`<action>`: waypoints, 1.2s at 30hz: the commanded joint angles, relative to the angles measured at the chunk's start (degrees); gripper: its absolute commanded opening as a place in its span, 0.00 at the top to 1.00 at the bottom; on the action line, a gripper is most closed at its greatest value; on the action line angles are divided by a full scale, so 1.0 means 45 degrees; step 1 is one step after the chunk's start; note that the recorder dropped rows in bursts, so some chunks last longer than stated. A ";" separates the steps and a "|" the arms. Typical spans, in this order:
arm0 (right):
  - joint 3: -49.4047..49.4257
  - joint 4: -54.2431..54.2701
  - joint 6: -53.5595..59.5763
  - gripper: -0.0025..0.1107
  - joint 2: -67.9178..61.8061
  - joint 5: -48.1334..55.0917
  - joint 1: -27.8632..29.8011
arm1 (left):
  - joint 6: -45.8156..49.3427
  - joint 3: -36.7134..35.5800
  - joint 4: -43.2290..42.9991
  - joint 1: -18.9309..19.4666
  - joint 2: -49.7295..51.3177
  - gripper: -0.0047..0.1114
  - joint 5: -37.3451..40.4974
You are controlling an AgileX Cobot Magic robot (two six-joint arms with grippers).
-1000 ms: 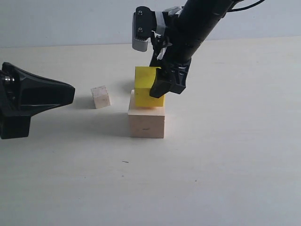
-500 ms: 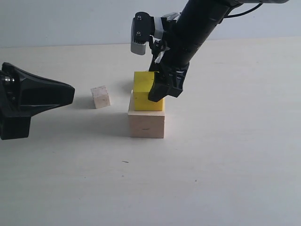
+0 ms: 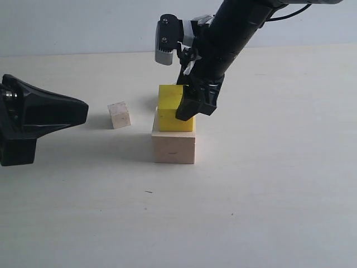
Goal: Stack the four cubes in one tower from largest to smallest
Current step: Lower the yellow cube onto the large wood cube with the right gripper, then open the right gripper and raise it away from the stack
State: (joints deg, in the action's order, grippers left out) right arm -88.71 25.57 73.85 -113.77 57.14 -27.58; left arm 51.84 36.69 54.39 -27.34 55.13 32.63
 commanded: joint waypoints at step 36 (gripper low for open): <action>-0.0082 0.0281 -0.1154 0.30 -0.0021 -0.0581 -0.0018 | -0.0053 -0.0029 -0.0064 0.0023 -0.0097 0.89 -0.0246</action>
State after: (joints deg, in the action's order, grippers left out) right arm -88.71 26.29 69.16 -114.15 55.12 -27.58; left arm 51.84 36.69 54.05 -27.34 55.13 32.17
